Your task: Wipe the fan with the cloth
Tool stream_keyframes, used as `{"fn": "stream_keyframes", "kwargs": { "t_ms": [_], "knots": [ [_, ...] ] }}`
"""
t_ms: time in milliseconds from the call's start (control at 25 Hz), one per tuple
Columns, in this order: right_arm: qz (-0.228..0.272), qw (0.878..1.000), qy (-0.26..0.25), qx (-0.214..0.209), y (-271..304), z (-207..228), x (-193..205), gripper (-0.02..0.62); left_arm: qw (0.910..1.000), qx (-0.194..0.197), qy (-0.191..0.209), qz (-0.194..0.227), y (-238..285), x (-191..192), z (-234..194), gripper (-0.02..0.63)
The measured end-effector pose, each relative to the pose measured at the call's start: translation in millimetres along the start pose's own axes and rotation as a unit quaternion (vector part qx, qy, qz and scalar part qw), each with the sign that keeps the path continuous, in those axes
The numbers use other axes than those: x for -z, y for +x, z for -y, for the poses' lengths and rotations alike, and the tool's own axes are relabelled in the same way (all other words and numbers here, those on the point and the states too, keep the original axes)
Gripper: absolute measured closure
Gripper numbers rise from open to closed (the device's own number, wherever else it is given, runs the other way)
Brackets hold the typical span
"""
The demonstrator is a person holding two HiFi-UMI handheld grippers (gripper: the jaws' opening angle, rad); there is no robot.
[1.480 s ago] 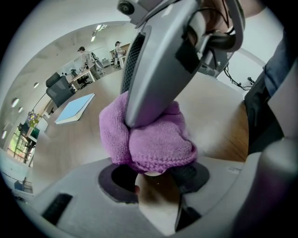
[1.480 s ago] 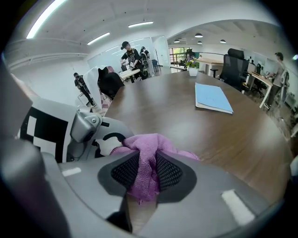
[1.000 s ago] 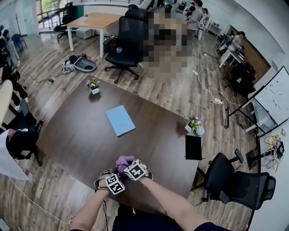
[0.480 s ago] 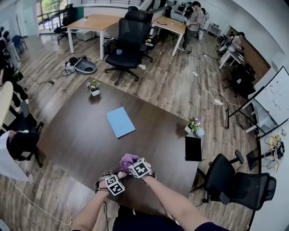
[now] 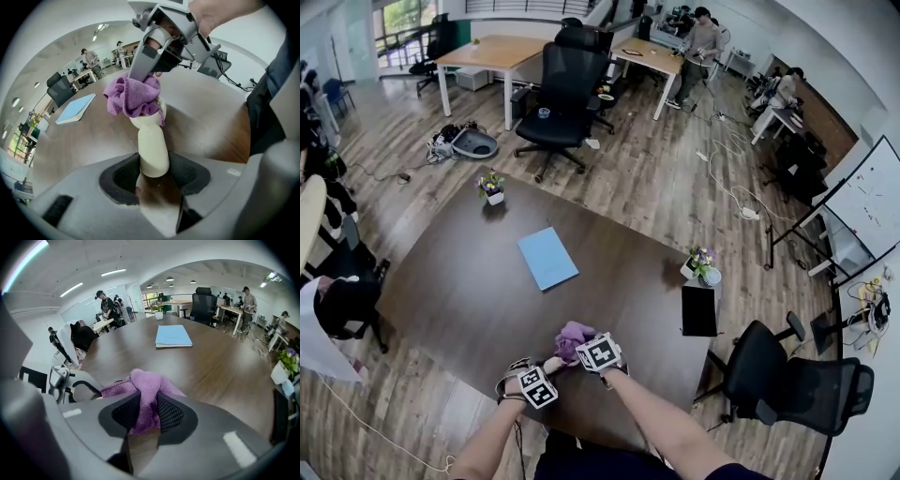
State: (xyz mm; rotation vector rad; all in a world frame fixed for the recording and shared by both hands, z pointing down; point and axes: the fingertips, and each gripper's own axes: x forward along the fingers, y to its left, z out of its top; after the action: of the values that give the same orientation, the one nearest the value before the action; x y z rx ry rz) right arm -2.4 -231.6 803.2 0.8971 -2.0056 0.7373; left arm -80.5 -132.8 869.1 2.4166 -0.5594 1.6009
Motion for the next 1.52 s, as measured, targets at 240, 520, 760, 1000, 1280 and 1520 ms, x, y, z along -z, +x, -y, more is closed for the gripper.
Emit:
{"fn": "stream_keyframes", "kwargs": {
  "t_ms": [240,520,760,1000,1280,1520],
  "knots": [
    [0.012,0.999,0.040,0.018,-9,12,16,0.482,1.0000,0.000,0.000,-0.001,0,1,1,0.410],
    [0.004,0.998,0.050,0.029,-19,14,49,0.483,1.0000,0.001,-0.001,0.000,-1,0,1,0.410],
    [0.003,0.998,0.064,0.013,-20,0,78,0.483,1.0000,0.003,-0.004,0.001,1,2,2,0.410],
    [-0.005,0.999,0.052,-0.004,-16,-25,91,0.483,1.0000,0.007,-0.005,-0.002,0,0,0,0.410],
    [0.001,0.998,0.044,-0.048,-11,-62,89,0.483,1.0000,0.003,-0.006,0.001,-1,0,0,0.410],
    [-0.005,0.998,0.038,-0.043,-12,-65,93,0.482,0.9996,-0.001,-0.028,0.005,-2,4,-3,0.407]
  ]
}}
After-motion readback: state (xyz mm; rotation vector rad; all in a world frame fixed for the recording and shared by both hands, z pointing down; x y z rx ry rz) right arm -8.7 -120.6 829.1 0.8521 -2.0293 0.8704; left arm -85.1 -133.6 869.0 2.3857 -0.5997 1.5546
